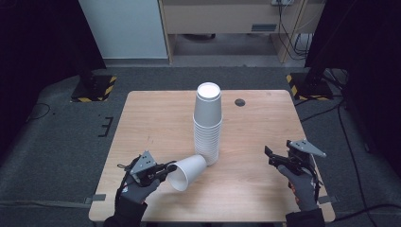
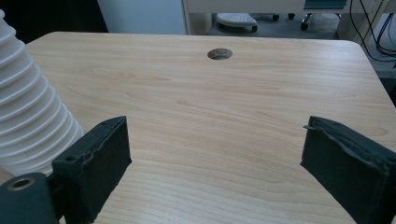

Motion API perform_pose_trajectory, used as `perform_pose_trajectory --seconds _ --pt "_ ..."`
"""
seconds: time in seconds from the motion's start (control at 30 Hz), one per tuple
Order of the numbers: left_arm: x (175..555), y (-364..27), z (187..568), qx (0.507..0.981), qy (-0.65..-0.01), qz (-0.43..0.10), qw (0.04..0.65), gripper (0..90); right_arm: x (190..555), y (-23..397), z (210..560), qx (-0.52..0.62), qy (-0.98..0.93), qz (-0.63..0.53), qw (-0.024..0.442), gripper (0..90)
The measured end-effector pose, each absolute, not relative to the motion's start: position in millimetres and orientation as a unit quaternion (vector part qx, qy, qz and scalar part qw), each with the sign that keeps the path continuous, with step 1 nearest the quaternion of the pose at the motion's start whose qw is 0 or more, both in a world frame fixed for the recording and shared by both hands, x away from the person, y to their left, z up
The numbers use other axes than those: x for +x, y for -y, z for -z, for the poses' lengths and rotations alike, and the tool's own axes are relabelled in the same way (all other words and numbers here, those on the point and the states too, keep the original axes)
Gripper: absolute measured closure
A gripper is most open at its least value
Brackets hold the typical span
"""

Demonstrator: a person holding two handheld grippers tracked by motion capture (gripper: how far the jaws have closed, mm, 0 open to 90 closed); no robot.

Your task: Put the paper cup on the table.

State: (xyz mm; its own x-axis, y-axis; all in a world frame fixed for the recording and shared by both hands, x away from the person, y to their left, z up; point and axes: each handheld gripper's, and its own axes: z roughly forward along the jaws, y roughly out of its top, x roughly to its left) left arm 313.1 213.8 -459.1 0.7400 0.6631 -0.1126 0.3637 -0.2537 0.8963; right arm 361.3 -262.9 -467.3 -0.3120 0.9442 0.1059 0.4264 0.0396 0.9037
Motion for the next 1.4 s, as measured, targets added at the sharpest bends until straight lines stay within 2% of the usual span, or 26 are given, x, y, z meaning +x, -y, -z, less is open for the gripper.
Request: perform_pose_trajectory --seconds 0.63,1.4 --pt "315.8 -266.2 448.5 0.736 -0.416 -0.207 0.492 84.6 363.5 262.5 473.9 0.514 -0.677 -0.446 0.28 8.0" --pt "329.8 -302.3 446.6 0.722 -0.493 -0.223 0.431 85.1 364.5 260.5 478.1 0.515 -0.691 -0.42 0.284 8.2"
